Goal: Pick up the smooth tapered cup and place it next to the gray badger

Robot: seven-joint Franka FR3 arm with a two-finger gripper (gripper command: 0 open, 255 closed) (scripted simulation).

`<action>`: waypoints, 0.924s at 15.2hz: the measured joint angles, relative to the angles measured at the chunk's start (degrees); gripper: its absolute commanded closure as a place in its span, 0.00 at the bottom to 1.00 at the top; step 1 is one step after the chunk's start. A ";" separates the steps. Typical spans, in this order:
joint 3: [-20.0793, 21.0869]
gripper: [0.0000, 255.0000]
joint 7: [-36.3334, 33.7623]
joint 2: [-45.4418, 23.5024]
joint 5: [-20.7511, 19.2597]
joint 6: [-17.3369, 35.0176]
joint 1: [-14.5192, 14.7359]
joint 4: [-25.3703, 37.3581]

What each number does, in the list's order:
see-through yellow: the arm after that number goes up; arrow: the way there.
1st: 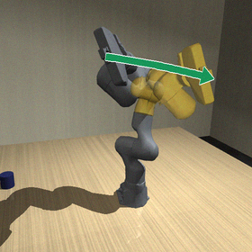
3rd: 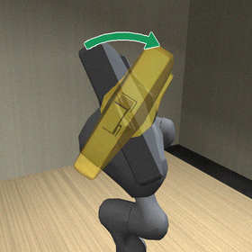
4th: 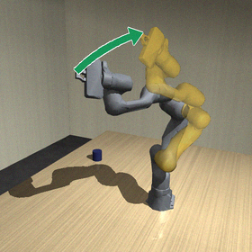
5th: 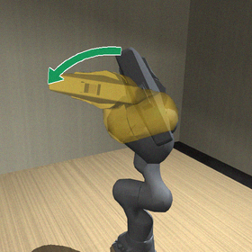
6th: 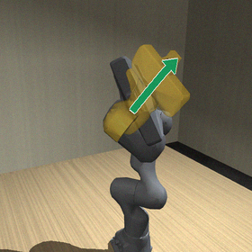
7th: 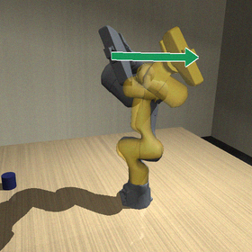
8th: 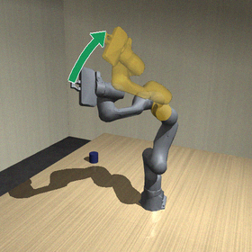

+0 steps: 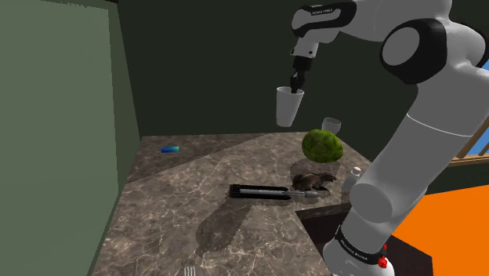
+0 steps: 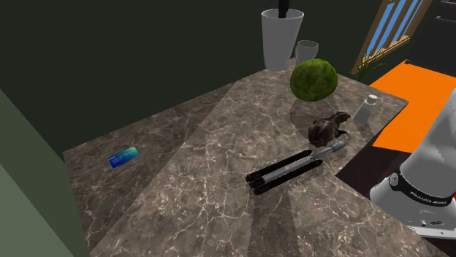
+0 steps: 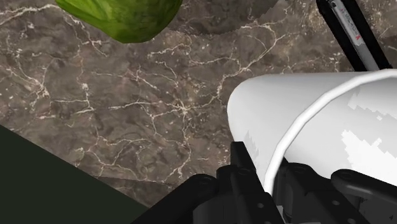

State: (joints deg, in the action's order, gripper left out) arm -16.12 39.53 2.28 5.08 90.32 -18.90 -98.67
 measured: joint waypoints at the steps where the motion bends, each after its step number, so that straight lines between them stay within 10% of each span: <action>1: 0.00 1.00 0.10 0.17 -0.04 1.02 -0.01 -1.19; 14: 0.00 1.00 1.01 0.04 0.09 10.89 -0.01 -10.97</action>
State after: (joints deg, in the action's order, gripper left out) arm -16.12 40.54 2.32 5.17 101.20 -18.92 -109.64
